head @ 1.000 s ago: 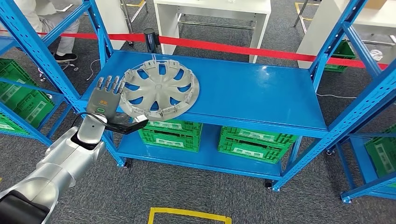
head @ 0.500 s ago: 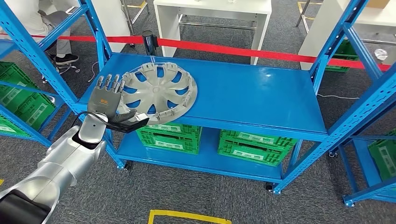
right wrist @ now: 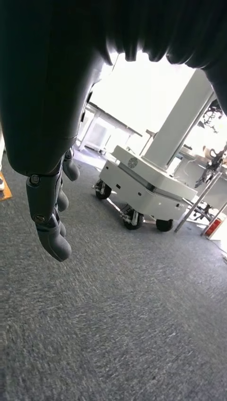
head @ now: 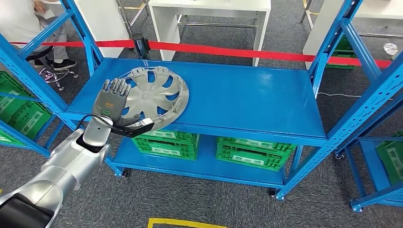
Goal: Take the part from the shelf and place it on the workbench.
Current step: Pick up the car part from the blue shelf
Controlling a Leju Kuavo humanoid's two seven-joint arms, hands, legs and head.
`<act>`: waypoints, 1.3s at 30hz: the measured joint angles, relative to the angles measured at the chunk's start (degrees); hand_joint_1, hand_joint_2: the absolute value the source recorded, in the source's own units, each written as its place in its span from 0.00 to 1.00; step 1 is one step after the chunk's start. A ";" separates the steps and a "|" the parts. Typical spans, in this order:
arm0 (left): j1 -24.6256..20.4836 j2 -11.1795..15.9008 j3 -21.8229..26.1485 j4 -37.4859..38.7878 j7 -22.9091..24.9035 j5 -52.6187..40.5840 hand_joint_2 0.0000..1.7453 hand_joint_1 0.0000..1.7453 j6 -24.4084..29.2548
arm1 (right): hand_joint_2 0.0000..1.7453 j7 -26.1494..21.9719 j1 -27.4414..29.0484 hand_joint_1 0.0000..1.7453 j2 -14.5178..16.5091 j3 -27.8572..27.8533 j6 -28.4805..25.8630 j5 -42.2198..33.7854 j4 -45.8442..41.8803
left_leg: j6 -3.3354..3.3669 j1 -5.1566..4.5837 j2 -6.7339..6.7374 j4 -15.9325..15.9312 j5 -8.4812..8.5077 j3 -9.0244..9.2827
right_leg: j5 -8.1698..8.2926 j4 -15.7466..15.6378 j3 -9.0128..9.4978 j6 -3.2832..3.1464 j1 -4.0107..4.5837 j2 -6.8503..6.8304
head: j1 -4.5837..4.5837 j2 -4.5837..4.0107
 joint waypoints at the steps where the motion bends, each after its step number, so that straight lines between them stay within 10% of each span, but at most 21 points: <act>1: -0.08 0.00 0.00 -0.01 0.04 0.00 1.00 0.00 -0.19 | 1.00 -0.01 -0.04 0.00 0.05 -0.01 0.00 0.01 0.00 | 0.49 -0.35 -0.01 -3.21 1.13 1.49 | -0.11 -0.07 0.10 0.13 0.02 0.02 | -0.01 0.00; 6: -0.09 -0.11 0.15 0.07 0.14 0.40 1.00 0.00 -1.11 | 1.00 -0.03 -0.04 0.00 -0.02 -0.04 0.01 0.01 0.02 | -0.81 -0.68 -0.28 -6.49 1.72 3.06 | -0.10 -0.66 0.38 0.40 0.08 -0.04 | 0.02 0.00; 14: -0.10 -0.13 0.51 0.11 0.28 0.67 1.00 0.00 -1.92 | 1.00 -0.04 -0.09 0.00 -0.03 -0.05 0.02 0.02 0.01 | -0.42 -0.66 -0.44 -6.50 1.66 3.10 | -0.04 -1.16 0.75 0.64 0.12 -0.15 | 0.02 0.00; 19: -0.15 -0.13 1.27 0.37 -1.09 2.04 1.00 0.00 -13.61 | 1.00 -0.31 -0.17 0.00 -0.12 -0.06 0.02 0.51 0.01 | 0.27 -0.67 -0.50 -6.50 1.57 3.20 | 0.21 -1.83 1.26 1.28 0.12 -0.20 | 0.02 0.00; 39: -0.27 0.03 1.47 0.34 -0.75 1.45 1.00 0.00 -15.96 | 1.00 -0.50 -0.35 0.00 -0.12 -0.06 0.00 1.46 0.02 | 0.29 -0.64 -0.50 -6.52 1.57 3.22 | 0.20 -1.86 1.26 1.37 0.19 -0.20 | 0.02 0.00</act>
